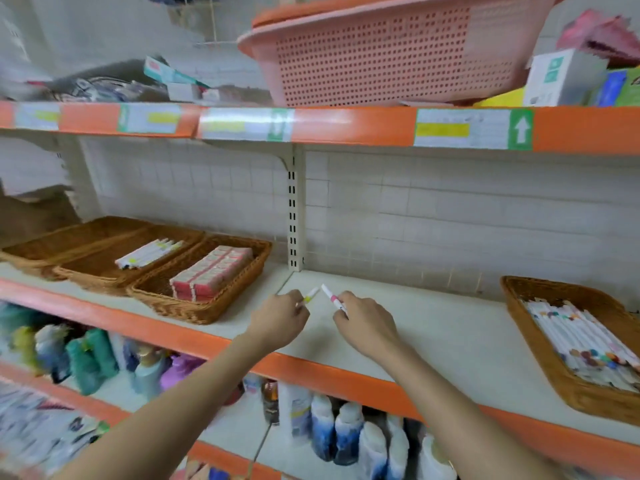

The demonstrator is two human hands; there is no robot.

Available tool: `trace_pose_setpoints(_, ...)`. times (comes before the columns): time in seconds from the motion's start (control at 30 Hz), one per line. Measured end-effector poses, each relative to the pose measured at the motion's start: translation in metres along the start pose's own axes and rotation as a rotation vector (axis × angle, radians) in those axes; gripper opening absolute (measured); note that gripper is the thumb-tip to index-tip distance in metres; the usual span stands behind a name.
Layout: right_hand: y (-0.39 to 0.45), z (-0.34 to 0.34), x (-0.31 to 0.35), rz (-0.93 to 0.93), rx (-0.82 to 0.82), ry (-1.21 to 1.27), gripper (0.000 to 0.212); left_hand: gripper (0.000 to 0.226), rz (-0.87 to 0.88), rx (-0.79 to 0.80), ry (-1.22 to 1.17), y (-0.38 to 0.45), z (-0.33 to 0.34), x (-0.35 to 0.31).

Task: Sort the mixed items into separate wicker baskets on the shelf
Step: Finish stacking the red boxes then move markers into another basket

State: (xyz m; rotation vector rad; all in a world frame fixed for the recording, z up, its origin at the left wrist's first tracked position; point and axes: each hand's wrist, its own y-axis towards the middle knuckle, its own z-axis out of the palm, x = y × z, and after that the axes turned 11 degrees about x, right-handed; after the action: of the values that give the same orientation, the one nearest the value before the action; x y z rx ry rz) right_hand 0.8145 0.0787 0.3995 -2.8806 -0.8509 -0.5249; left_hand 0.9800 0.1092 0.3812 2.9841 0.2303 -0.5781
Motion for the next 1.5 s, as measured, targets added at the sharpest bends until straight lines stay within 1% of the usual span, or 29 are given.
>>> trace_pose_setpoints(0.1, 0.017, 0.014, 0.038, -0.017, 0.01, 0.012, 0.026, 0.029, -0.027, -0.003, 0.005, -0.008, -0.019, 0.038)
trace_pose_setpoints(0.23, 0.042, 0.027, 0.079, -0.072, 0.032, 0.008, 0.028, 0.022, -0.041, -0.018, -0.021, -0.009, -0.035, 0.082)
trace_pose_setpoints(0.3, 0.057, 0.031, 0.094, -0.095, 0.035, 0.007, 0.029, 0.019, -0.054, -0.051, -0.054, -0.005, -0.042, 0.098)
trace_pose_setpoints(0.4, 0.089, 0.036, 0.114, -0.113, 0.017, 0.046, 0.029, 0.021, -0.099, -0.109, -0.089, 0.001, -0.053, 0.118)
trace_pose_setpoints(0.5, 0.123, 0.041, 0.135, -0.134, 0.016, 0.088, 0.029, 0.025, -0.16, -0.146, -0.072, 0.013, -0.068, 0.141)
trace_pose_setpoints(0.57, 0.143, 0.046, 0.147, -0.154, 0.018, 0.116, 0.033, 0.027, -0.19, -0.151, -0.073, 0.022, -0.083, 0.158)
trace_pose_setpoints(0.67, 0.165, 0.052, 0.161, -0.184, 0.035, 0.107, 0.037, 0.023, -0.233, -0.169, -0.047, 0.031, -0.099, 0.18)
trace_pose_setpoints(0.77, 0.187, 0.06, 0.174, -0.201, 0.055, 0.11, 0.039, 0.014, -0.256, -0.152, -0.057, 0.038, -0.105, 0.202)
trace_pose_setpoints(0.87, 0.205, 0.065, 0.192, -0.214, 0.073, 0.118, 0.041, 0.016, -0.263, -0.151, -0.083, 0.048, -0.111, 0.227)
trace_pose_setpoints(0.93, 0.217, 0.07, 0.208, -0.22, 0.085, 0.118, 0.038, 0.015, -0.26, -0.157, -0.096, 0.055, -0.118, 0.246)
trace_pose_setpoints(1.1, 0.243, 0.091, 0.259, -0.198, 0.081, 0.126, 0.035, 0.026, -0.258, -0.15, -0.108, 0.07, -0.141, 0.304)
trace_pose_setpoints(1.3, 0.276, 0.12, 0.329, -0.137, 0.067, 0.104, 0.044, 0.027, -0.236, -0.07, -0.108, 0.078, -0.168, 0.377)
trace_pose_setpoints(1.5, 0.308, 0.136, 0.36, -0.068, 0.076, 0.01, 0.044, 0.023, -0.207, 0.009, -0.093, 0.1, -0.179, 0.419)
